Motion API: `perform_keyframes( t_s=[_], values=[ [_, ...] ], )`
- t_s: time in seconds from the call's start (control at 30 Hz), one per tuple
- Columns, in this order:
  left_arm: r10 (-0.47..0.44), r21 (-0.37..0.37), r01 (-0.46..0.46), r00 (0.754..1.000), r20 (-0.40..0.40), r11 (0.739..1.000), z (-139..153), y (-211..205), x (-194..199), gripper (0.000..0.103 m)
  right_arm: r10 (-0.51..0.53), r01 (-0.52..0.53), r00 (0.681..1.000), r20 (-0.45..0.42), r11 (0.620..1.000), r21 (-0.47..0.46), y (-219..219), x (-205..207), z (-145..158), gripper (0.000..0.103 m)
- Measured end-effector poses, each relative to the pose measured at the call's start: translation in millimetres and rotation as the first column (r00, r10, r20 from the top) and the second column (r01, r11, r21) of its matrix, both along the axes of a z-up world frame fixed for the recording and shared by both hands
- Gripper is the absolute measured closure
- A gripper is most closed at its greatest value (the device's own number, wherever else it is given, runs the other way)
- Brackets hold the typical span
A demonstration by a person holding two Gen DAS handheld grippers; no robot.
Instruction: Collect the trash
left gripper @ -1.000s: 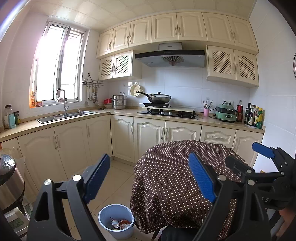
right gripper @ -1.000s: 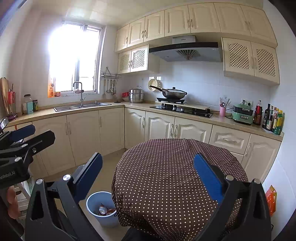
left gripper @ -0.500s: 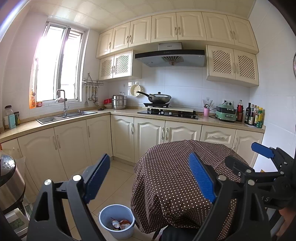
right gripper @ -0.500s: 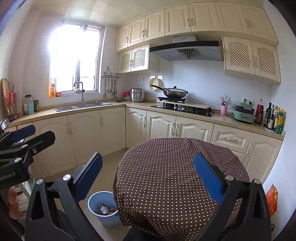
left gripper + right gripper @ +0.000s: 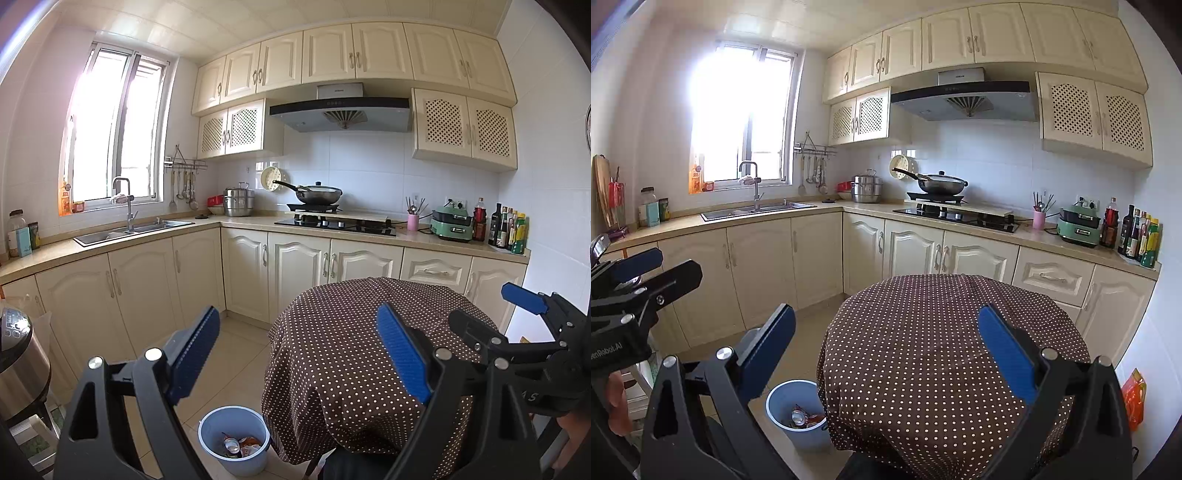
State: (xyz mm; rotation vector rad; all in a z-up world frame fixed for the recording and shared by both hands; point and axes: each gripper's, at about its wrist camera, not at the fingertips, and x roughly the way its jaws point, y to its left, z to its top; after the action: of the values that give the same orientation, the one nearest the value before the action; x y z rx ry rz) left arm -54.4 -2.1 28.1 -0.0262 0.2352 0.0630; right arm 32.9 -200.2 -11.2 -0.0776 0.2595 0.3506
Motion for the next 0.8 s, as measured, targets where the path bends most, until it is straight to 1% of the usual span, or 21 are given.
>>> perform_keyframes(
  t_s=[0.8],
  values=[
    [-0.007, 0.002, 0.007, 1.0, -0.015, 1.0, -2.4, 2.4, 2.8, 0.018, -0.003, 0.003, 1.0, -0.007, 1.0, 0.003, -5.9, 2.0, -2.6, 0.007]
  ],
)
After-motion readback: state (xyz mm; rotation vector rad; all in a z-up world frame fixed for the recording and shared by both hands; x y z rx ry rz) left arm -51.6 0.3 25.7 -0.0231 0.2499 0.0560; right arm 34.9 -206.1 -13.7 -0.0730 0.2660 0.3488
